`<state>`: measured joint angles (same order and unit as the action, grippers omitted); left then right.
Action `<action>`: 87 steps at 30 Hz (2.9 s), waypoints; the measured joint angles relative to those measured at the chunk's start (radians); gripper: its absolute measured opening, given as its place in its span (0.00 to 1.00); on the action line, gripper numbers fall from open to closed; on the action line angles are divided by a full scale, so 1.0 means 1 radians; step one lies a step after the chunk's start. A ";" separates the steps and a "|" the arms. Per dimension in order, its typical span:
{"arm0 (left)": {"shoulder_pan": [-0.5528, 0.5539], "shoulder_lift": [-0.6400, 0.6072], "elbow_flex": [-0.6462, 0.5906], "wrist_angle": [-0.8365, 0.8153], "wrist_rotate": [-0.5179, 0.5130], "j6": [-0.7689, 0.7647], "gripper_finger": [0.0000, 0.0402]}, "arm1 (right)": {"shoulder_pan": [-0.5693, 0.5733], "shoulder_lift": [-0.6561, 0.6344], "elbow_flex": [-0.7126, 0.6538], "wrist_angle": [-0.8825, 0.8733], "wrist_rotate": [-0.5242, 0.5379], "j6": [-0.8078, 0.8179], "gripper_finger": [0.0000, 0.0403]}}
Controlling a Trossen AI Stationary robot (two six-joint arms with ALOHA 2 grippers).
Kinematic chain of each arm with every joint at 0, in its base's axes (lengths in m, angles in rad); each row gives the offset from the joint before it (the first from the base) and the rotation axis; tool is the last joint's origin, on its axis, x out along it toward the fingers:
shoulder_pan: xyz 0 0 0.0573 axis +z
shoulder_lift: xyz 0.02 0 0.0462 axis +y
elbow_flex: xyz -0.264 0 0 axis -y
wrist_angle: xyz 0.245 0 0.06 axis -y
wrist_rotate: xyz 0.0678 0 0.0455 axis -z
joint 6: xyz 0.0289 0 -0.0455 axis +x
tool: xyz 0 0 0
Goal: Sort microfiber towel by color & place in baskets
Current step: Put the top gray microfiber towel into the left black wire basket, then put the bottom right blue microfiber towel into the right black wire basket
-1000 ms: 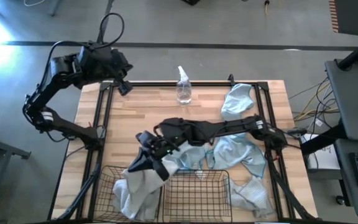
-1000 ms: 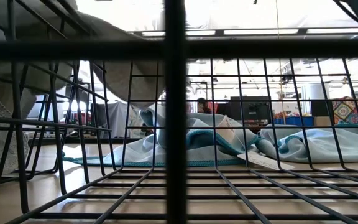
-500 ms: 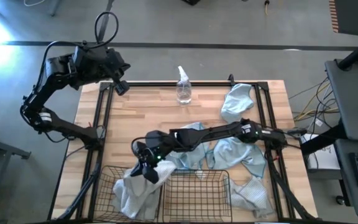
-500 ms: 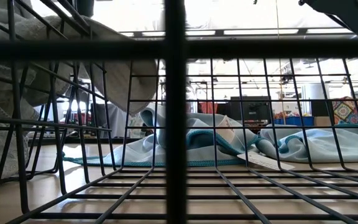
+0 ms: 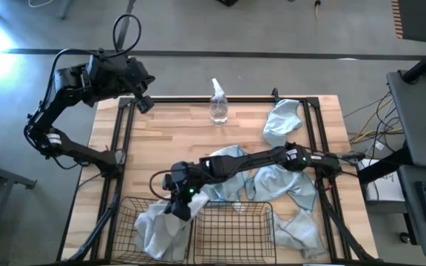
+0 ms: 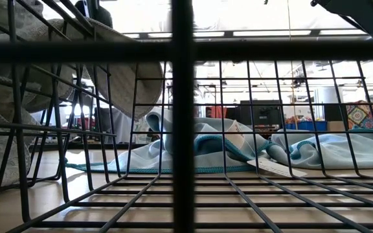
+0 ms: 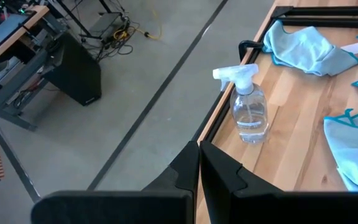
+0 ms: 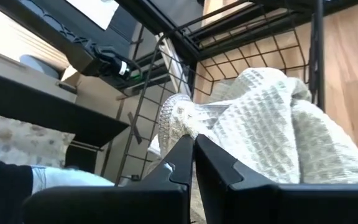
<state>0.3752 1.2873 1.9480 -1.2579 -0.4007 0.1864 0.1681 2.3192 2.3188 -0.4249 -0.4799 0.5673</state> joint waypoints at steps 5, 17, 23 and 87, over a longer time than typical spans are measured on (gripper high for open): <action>0.000 0.000 0.000 0.000 0.000 0.000 0.00 | 0.005 0.000 0.000 -0.045 -0.015 0.002 0.09; 0.000 0.000 0.000 0.000 0.000 0.014 0.00 | 0.008 -0.002 0.000 -0.087 -0.034 -0.003 0.40; 0.000 0.000 0.000 0.000 0.000 0.013 0.00 | -0.012 -0.018 0.004 -0.275 -0.035 -0.052 0.45; 0.000 0.005 0.000 0.030 0.026 0.039 0.00 | -0.123 -0.902 -1.272 -0.684 0.570 -0.086 0.42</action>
<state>0.3752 1.2919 1.9480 -1.2283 -0.3748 0.2254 0.0454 1.4174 1.0469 -1.1092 0.0903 0.4809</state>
